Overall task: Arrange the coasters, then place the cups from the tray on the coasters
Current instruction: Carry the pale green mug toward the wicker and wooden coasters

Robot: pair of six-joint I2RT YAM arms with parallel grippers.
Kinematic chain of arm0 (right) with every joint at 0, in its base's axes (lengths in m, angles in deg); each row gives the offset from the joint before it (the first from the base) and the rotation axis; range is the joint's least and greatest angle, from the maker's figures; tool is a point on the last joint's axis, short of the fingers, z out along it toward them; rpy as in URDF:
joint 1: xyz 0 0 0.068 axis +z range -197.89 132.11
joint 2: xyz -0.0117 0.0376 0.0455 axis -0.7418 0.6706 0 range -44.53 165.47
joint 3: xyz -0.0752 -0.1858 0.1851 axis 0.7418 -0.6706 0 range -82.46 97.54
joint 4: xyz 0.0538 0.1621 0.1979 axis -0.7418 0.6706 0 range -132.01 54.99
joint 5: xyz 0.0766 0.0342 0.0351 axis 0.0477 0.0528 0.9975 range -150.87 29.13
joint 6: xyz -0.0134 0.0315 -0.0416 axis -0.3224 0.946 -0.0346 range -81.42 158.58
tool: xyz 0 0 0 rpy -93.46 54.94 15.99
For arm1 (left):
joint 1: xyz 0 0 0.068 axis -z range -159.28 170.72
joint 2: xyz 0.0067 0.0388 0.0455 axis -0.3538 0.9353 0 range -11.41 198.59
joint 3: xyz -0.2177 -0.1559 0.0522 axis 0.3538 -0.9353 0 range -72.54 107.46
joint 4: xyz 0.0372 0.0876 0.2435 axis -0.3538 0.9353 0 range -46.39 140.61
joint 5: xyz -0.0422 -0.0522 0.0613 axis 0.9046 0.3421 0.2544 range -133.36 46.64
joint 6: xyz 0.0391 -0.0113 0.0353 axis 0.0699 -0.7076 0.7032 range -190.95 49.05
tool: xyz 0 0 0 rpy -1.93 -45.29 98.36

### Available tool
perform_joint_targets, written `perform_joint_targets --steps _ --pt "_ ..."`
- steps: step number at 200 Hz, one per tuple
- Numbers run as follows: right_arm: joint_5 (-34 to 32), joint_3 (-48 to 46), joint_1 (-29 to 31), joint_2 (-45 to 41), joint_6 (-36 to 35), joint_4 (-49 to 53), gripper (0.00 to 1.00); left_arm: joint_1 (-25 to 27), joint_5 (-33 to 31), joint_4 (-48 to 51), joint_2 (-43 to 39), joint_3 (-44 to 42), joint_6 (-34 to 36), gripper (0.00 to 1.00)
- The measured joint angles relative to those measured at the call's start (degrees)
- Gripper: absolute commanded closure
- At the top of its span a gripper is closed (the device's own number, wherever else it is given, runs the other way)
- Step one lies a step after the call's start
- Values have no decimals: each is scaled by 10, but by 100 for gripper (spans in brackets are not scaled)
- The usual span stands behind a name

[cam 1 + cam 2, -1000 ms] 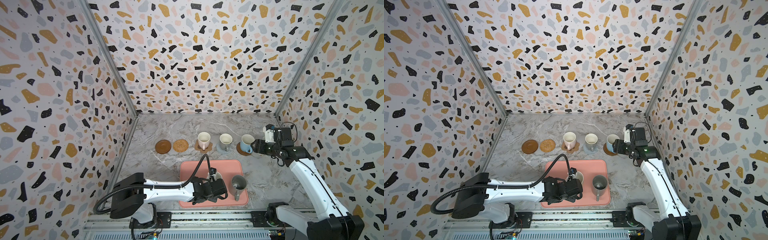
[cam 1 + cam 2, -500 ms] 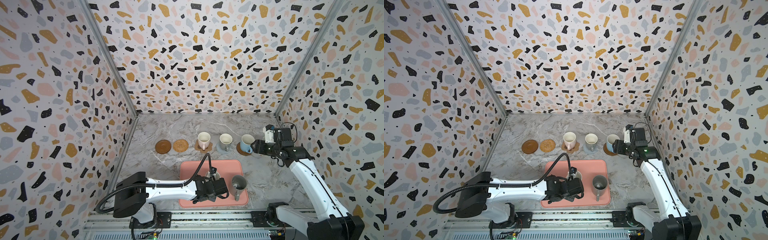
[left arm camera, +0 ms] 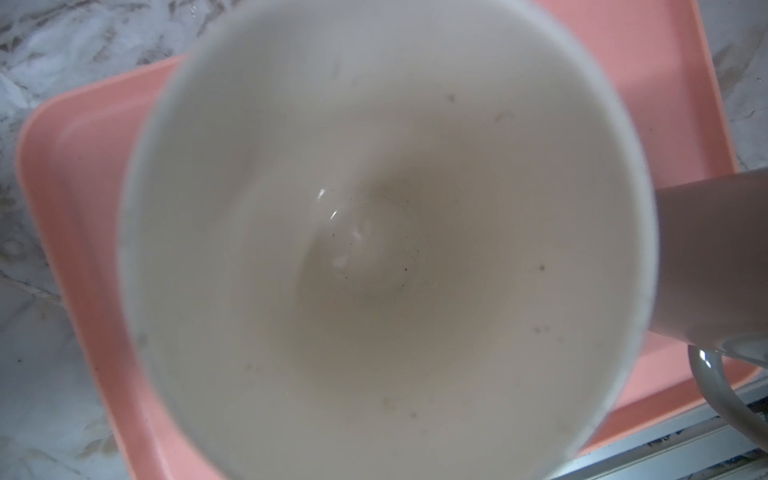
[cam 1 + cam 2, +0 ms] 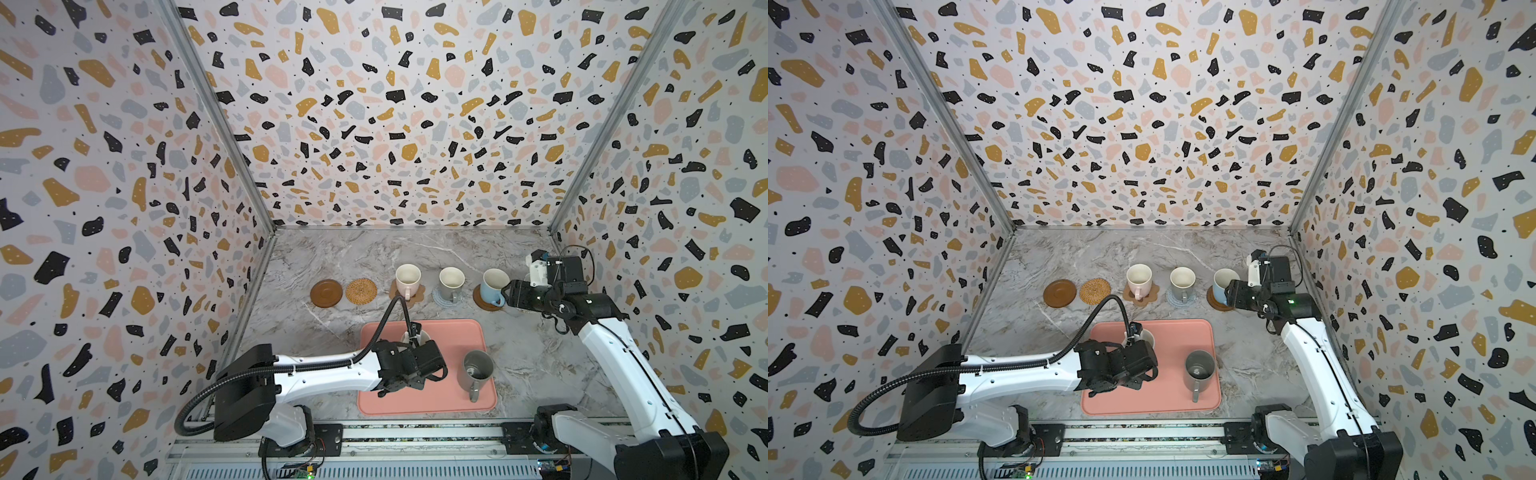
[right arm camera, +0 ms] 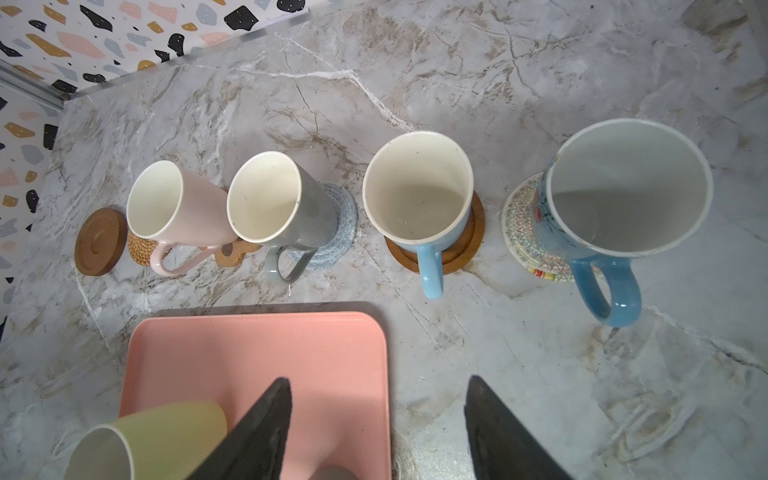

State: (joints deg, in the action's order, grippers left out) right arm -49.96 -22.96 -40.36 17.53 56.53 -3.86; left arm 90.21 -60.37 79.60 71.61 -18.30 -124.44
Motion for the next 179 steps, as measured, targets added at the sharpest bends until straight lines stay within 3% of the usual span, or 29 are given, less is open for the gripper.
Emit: perform_joint_targets --steps 179 --pt "0 -2 0 -4 2 5 32 -159 15 2 -56 -12 96 85"
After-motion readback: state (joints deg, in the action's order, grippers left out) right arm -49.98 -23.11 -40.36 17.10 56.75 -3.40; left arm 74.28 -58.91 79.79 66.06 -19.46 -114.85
